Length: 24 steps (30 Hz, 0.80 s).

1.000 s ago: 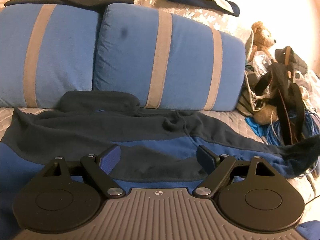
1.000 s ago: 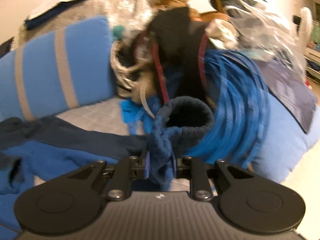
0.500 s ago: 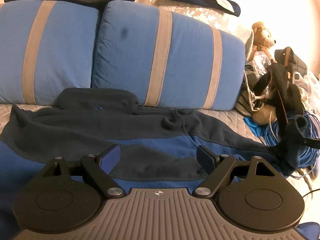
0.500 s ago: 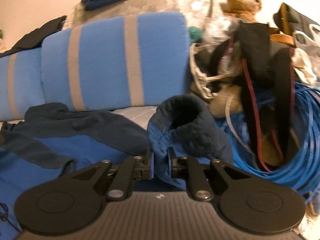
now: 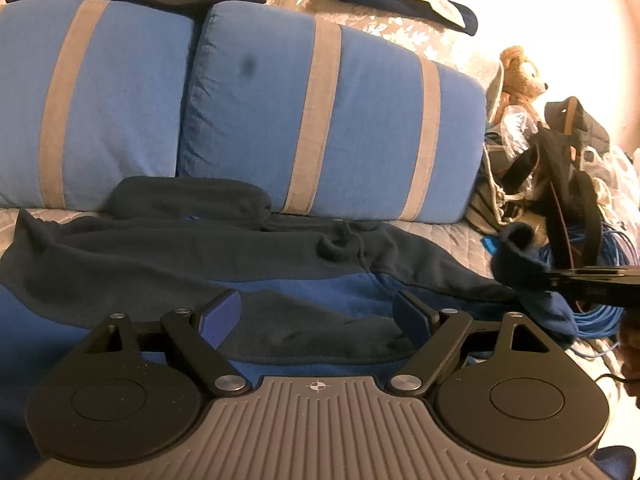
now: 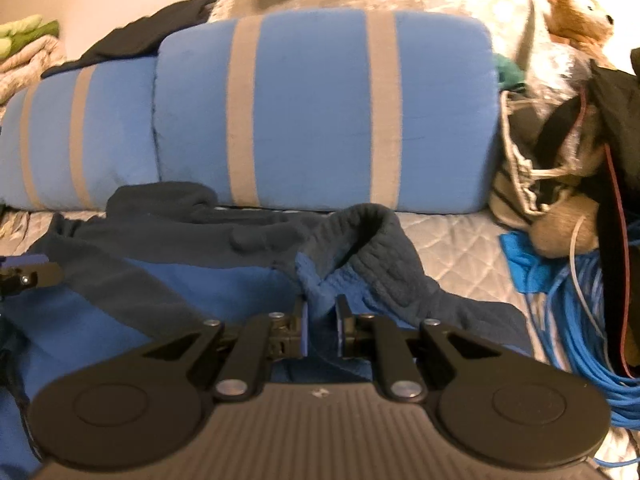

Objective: Fold clothes

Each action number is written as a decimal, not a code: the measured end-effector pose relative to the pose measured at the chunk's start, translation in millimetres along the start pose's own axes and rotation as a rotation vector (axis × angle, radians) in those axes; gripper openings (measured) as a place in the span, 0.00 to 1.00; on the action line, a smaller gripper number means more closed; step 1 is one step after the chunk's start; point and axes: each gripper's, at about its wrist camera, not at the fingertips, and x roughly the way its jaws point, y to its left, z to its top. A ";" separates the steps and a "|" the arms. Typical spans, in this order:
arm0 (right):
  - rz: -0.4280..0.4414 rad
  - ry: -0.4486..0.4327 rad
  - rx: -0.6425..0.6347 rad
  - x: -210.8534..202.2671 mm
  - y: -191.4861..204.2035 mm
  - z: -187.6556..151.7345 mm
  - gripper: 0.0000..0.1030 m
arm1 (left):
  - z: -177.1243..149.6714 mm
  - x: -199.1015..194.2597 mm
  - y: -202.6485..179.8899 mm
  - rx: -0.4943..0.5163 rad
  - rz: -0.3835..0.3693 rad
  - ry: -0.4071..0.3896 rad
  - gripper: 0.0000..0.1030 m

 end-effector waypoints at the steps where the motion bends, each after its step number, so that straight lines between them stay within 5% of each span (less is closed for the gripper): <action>1: 0.002 0.004 -0.006 3.2 4.5 0.6 0.13 | 0.1 0.0 -0.5 0.003 -0.003 -0.001 0.82; 8: 0.031 0.025 -0.086 17.6 26.3 -2.7 0.15 | 0.4 0.0 0.8 -0.010 -0.014 -0.012 0.82; 10: 0.038 0.034 -0.155 17.7 30.4 -9.0 0.29 | -0.2 -0.8 1.4 -0.013 -0.017 -0.015 0.82; 11: 0.041 0.039 -0.189 17.8 32.4 -12.1 0.49 | -0.3 -1.0 1.6 -0.013 -0.018 -0.015 0.82; 14: 0.051 0.052 -0.291 17.9 38.5 -21.5 0.72 | 0.1 -0.8 0.8 -0.013 -0.016 -0.013 0.82; 24: 0.083 0.092 -0.510 26.9 46.3 -37.7 0.74 | -0.4 -1.9 -1.6 -0.001 -0.035 -0.034 0.82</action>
